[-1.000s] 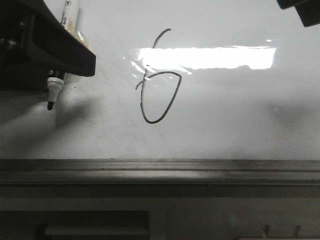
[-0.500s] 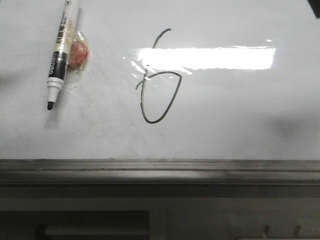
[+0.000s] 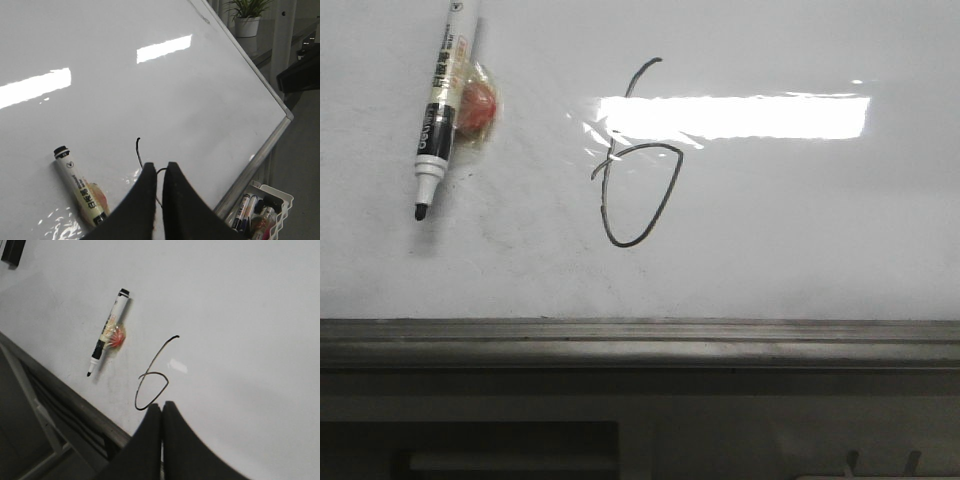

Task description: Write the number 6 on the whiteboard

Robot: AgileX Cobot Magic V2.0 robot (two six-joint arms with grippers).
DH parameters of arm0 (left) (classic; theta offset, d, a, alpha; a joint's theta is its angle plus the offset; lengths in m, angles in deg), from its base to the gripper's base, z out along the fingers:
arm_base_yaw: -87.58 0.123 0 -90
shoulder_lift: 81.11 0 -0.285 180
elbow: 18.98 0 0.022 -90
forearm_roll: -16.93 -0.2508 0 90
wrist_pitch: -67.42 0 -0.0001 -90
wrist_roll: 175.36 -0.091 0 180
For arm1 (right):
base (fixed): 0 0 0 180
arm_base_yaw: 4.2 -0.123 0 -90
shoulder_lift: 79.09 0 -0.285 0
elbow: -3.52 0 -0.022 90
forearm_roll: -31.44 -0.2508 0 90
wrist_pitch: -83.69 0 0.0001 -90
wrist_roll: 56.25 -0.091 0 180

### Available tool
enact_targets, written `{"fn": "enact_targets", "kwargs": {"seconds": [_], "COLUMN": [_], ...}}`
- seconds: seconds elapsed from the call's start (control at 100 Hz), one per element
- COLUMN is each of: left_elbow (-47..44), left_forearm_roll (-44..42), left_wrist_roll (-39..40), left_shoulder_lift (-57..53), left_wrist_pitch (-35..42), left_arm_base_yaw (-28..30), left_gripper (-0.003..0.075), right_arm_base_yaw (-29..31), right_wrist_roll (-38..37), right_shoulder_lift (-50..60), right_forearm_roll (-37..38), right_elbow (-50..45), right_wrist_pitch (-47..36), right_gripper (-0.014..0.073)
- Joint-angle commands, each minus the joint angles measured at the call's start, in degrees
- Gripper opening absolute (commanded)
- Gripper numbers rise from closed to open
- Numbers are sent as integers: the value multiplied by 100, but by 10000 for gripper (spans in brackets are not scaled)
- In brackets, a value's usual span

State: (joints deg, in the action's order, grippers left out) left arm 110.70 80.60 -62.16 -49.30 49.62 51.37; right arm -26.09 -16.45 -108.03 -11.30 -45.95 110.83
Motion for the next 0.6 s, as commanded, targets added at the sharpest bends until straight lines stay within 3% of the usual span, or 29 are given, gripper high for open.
{"fn": "enact_targets", "kwargs": {"seconds": [0.0, 0.28, 0.59], "left_elbow": [-104, -1229, -1446], "left_forearm_roll": [79, 507, 918], "left_wrist_roll": [-3, -13, -13], "left_shoulder_lift": [-272, -1778, -2265], "left_wrist_pitch": [220, 977, 1272], "left_arm_base_yaw": [-6, -6, -6], "left_gripper": [-20, -20, -20], "right_arm_base_yaw": [44, 44, 44], "right_wrist_roll": [98, 98, 98], "right_shoulder_lift": [621, 2221, 2244], "right_forearm_roll": [-172, -172, -186], "right_elbow": [-332, -1555, -1806], "right_wrist_pitch": [-798, -1240, -1511], "right_gripper": [-62, -64, -65]}}
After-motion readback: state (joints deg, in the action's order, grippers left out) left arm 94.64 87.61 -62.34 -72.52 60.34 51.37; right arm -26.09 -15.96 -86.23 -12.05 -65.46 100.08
